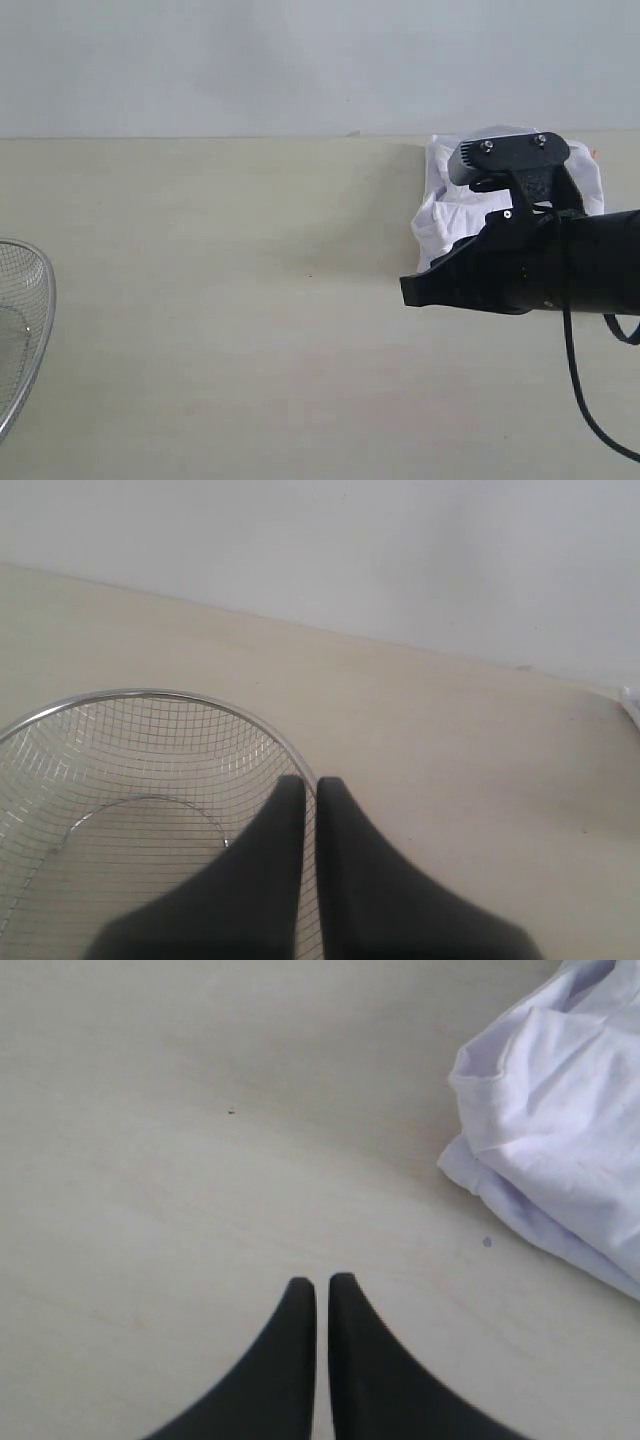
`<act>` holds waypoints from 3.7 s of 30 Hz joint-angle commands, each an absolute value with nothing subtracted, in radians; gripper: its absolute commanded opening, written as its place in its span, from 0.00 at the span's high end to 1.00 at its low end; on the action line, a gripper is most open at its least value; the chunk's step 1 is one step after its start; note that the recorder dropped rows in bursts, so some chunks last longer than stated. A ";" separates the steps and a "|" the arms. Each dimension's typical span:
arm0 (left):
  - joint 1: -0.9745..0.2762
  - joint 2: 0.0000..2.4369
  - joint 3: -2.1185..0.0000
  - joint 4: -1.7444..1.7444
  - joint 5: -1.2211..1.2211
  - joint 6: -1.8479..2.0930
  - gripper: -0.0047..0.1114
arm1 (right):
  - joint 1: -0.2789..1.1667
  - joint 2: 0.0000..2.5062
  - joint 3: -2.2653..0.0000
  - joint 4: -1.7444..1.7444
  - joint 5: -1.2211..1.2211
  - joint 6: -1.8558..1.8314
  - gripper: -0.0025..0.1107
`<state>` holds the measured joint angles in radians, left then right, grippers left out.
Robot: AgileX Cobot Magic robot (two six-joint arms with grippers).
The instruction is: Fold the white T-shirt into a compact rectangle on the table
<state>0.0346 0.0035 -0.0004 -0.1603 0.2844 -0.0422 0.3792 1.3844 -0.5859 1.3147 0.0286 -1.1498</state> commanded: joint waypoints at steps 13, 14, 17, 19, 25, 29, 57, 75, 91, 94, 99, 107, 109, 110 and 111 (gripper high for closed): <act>0.038 0.000 0.000 -0.171 0.284 -0.053 0.92 | 0.381 1.303 -0.582 1.311 0.026 -1.151 0.98; 0.038 0.000 0.000 -0.171 0.284 -0.053 0.92 | 0.381 1.279 -0.582 1.311 0.026 -1.154 0.98; 0.038 0.000 0.000 -0.171 0.284 -0.053 0.92 | 0.381 1.171 -0.582 1.284 -0.010 -1.225 0.98; 0.038 0.000 0.000 -0.171 0.284 -0.053 0.92 | 0.381 1.083 -0.582 1.284 -0.023 -1.221 0.98; 0.038 0.000 0.000 -0.171 0.284 -0.053 0.92 | 0.366 0.838 -0.569 1.284 -0.086 -1.221 0.98; 0.038 0.000 0.000 -0.171 0.284 -0.053 0.92 | 0.280 0.675 -0.472 1.317 -0.086 -1.146 0.98; 0.038 0.000 0.000 -0.171 0.284 -0.053 0.92 | 0.100 0.000 -0.070 0.947 -0.017 -0.755 0.98; 0.038 0.000 0.000 -0.171 0.284 -0.053 0.92 | 0.102 0.000 0.000 -0.076 0.368 0.293 0.98; 0.038 0.000 0.000 -0.171 0.284 -0.053 0.92 | 0.102 0.000 0.000 -0.073 0.369 0.320 0.98; 0.038 0.000 0.000 -0.171 0.284 -0.053 0.92 | 0.102 0.000 0.000 -0.073 0.369 0.320 0.98; 0.038 0.000 0.000 -0.171 0.284 -0.053 0.92 | 0.102 0.000 0.000 -0.073 0.369 0.320 0.98; 0.038 0.000 0.000 -0.171 0.284 -0.053 0.92 | 0.102 0.000 0.000 -0.073 0.369 0.320 0.98; 0.038 0.000 0.000 -0.171 0.284 -0.053 0.92 | 0.102 0.000 0.000 -0.073 0.369 0.320 0.98; 0.038 0.000 0.000 -0.171 0.284 -0.053 0.92 | 0.102 0.000 0.000 -0.073 0.369 0.320 0.98; 0.038 0.000 0.000 -0.171 0.284 -0.053 0.92 | 0.102 0.000 0.000 -0.073 0.369 0.320 0.98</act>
